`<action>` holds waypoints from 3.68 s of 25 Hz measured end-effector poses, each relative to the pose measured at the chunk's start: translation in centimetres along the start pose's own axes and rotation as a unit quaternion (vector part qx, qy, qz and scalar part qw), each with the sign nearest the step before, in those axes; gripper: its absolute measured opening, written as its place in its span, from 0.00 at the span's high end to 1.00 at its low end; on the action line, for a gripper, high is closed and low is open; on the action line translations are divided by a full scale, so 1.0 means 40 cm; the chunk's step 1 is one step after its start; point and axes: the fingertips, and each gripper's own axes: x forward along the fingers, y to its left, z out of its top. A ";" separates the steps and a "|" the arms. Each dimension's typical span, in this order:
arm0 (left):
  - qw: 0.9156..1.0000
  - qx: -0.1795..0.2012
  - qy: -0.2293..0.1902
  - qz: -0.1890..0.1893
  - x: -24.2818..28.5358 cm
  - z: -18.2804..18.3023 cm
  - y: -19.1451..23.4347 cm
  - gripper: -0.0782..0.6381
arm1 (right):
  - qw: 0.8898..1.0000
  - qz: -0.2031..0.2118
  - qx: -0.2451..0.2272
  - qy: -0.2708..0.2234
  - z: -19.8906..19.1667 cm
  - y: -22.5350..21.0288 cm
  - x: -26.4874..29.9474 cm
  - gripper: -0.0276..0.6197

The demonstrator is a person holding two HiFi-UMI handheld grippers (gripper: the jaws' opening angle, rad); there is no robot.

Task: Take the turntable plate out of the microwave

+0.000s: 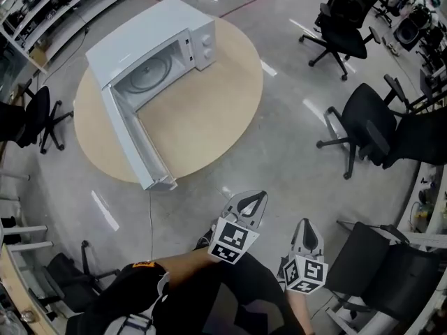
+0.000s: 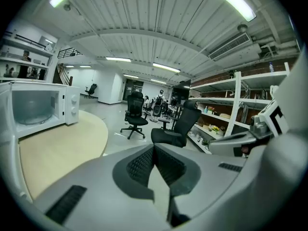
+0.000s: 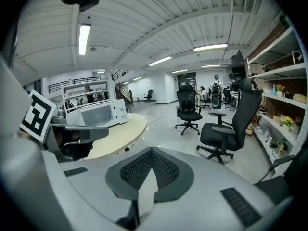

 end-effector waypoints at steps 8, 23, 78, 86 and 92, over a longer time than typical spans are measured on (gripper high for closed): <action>0.999 -0.007 -0.023 0.027 0.082 0.104 0.154 0.82 | 0.999 0.016 -0.023 -0.016 0.141 0.020 0.166 0.93; 0.991 -0.025 -0.052 0.118 0.140 0.207 0.361 0.82 | 0.992 0.101 -0.063 -0.028 0.297 0.088 0.411 0.93; 0.835 -0.219 -0.148 0.483 0.045 0.280 0.866 0.82 | 0.839 0.483 -0.250 0.011 0.543 0.568 0.941 0.93; 0.823 -0.240 -0.184 0.481 -0.068 0.254 0.987 0.82 | 0.830 0.487 -0.271 0.022 0.537 0.738 0.951 0.93; 0.820 -0.247 -0.205 0.475 -0.129 0.243 1.054 0.82 | 0.832 0.484 -0.268 0.022 0.538 0.834 0.958 0.93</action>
